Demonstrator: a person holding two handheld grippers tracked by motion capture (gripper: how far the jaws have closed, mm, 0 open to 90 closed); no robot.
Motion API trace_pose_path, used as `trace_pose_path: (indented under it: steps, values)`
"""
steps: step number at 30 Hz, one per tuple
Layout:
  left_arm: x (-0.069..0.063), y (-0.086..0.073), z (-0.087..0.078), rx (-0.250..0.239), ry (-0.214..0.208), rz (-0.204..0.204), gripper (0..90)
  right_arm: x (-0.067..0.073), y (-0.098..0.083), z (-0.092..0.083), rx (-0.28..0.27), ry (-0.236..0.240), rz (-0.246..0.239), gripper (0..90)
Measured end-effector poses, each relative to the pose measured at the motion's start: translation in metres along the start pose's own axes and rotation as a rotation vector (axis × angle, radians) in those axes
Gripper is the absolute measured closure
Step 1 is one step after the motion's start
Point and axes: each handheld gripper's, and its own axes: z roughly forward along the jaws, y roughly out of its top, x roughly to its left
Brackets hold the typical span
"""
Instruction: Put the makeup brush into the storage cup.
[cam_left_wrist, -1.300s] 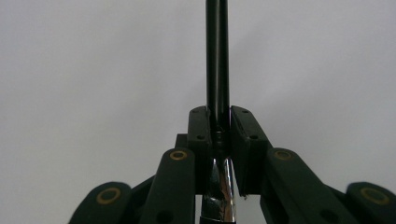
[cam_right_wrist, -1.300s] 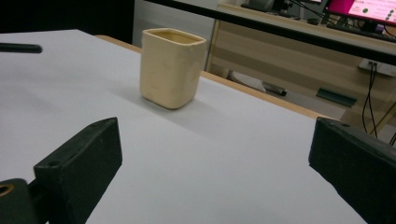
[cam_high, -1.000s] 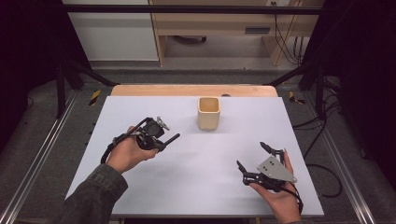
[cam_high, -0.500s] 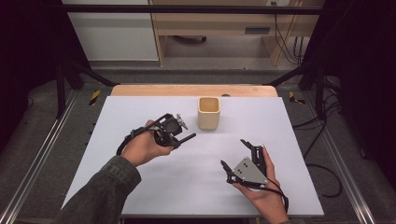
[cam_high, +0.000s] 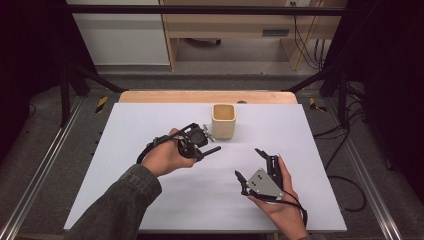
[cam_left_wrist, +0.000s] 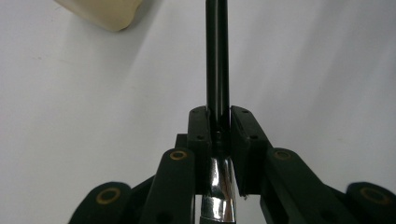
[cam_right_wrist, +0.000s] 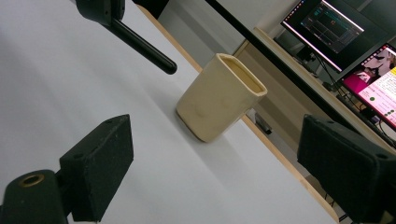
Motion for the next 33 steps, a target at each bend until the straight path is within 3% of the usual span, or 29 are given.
trace_pose_path:
  steps: [23,33]
  values:
    - [0.004,0.024,-0.015,0.010,-0.002,0.045,78.4,0.006,0.007,0.010,-0.012,-0.011,-0.068,11.6]
    - [0.002,0.026,-0.014,0.019,-0.002,0.058,78.4,0.009,0.012,0.015,-0.018,-0.023,-0.105,12.3]
